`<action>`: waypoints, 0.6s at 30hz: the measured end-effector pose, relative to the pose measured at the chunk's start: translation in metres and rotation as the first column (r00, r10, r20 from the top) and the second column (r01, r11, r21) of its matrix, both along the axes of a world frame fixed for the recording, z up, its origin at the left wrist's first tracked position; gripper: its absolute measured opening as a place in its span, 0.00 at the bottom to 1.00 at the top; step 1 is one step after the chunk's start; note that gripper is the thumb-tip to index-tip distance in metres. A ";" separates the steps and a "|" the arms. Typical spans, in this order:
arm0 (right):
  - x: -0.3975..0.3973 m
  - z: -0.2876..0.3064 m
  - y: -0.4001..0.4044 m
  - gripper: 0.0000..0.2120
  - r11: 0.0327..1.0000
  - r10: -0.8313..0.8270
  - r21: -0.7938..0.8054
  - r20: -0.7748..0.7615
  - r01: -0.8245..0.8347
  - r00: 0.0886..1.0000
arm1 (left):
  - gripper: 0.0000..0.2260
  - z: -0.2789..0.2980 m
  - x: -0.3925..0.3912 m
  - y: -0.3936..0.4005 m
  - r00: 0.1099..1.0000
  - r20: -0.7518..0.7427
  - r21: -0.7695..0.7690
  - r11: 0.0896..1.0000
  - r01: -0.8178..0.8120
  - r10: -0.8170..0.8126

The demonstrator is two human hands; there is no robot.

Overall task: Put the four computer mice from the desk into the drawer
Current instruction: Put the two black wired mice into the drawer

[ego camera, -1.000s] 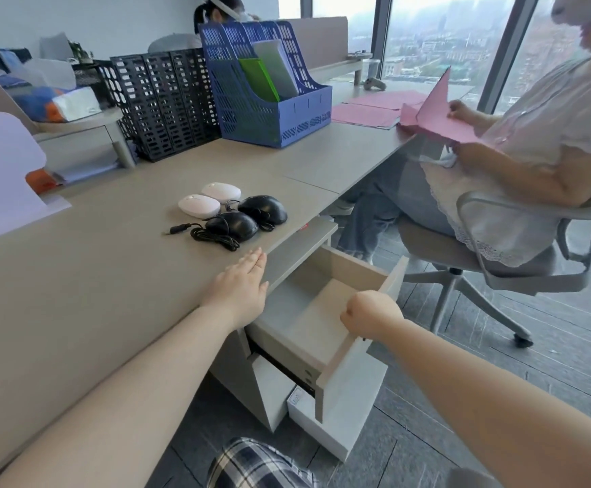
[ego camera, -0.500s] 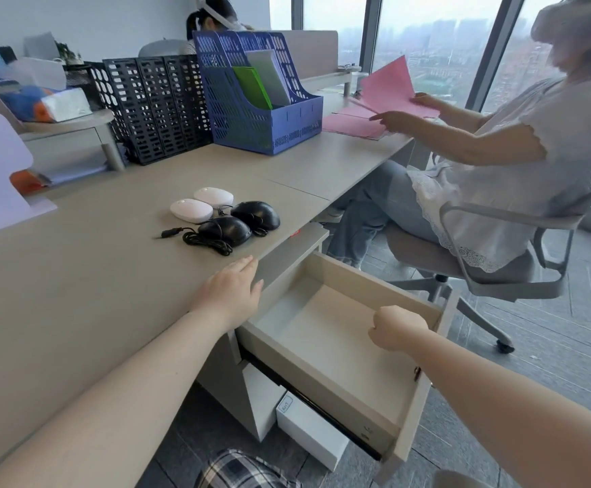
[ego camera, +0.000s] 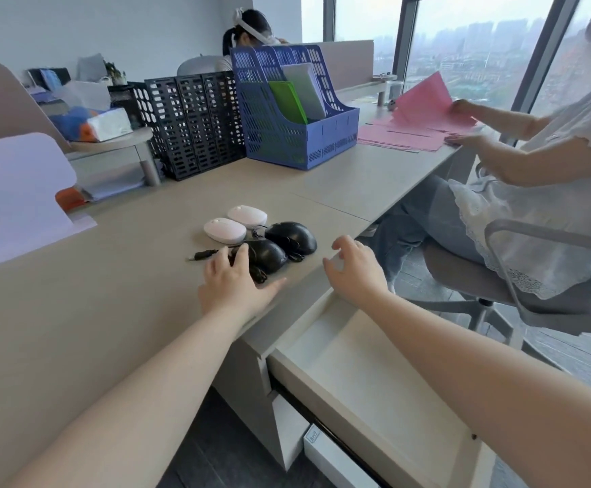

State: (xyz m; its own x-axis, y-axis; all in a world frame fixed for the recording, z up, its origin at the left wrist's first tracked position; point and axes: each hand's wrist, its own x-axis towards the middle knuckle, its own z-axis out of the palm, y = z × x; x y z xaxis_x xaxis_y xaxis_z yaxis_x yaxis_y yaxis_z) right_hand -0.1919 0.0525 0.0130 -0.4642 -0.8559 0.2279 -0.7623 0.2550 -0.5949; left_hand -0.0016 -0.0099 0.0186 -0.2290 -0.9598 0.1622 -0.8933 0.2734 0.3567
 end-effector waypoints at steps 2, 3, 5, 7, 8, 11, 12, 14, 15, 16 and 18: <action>0.005 0.003 -0.012 0.21 1.000 0.017 -0.002 -0.046 -0.017 0.999 | 0.44 -0.001 -0.005 -0.008 1.000 -0.006 0.052 0.999 -0.003 0.003; 0.008 0.005 -0.019 0.23 1.000 0.025 0.000 -0.059 -0.025 0.998 | 0.45 -0.002 -0.008 -0.013 1.000 -0.004 0.073 0.997 0.003 -0.002; 0.013 0.009 -0.031 0.26 0.997 0.067 0.025 -0.038 -0.066 0.997 | 0.44 -0.002 -0.012 -0.021 0.999 0.009 0.086 0.995 0.043 -0.044; 0.017 0.010 -0.044 0.30 0.990 0.130 0.055 -0.016 -0.129 0.991 | 0.39 -0.003 -0.018 -0.030 0.994 0.052 0.086 0.992 0.088 -0.093; 0.018 0.010 -0.049 0.32 0.985 0.158 0.070 -0.004 -0.157 0.987 | 0.36 -0.003 -0.021 -0.033 0.993 0.066 0.093 0.991 0.096 -0.102; 0.020 0.008 -0.064 0.36 0.968 0.206 0.142 0.026 -0.207 0.978 | 0.34 0.000 -0.029 -0.037 0.994 0.016 0.110 0.988 0.108 -0.110; 0.020 0.007 -0.068 0.36 0.963 0.212 0.166 0.023 -0.213 0.977 | 0.34 0.000 -0.029 -0.038 0.993 0.005 0.097 0.989 0.113 -0.114; 0.020 0.004 -0.074 0.34 0.961 0.213 0.180 0.008 -0.211 0.977 | 0.33 0.002 -0.029 -0.040 0.990 0.053 0.069 0.990 0.124 -0.128; 0.020 0.003 -0.076 0.33 0.963 0.212 0.174 -0.003 -0.208 0.977 | 0.33 0.004 -0.029 -0.041 0.986 0.095 0.070 0.989 0.130 -0.136; 0.021 0.003 -0.076 0.31 0.965 0.209 0.161 -0.015 -0.204 0.978 | 0.31 0.007 -0.029 -0.042 0.981 0.132 0.075 0.988 0.133 -0.142; 0.021 0.004 -0.072 0.28 0.975 0.190 0.119 -0.026 -0.185 0.981 | 0.28 0.013 -0.033 -0.042 0.973 0.174 0.068 0.988 0.141 -0.151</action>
State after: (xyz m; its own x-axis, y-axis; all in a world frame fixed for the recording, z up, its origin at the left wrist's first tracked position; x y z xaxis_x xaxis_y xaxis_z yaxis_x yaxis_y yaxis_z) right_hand -0.1709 -0.0199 0.0167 -0.2860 -0.9485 0.1359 -0.8239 0.1710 -0.5404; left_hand -0.0345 -0.0516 0.0315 -0.3881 -0.9200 0.0543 -0.8955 0.3903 0.2136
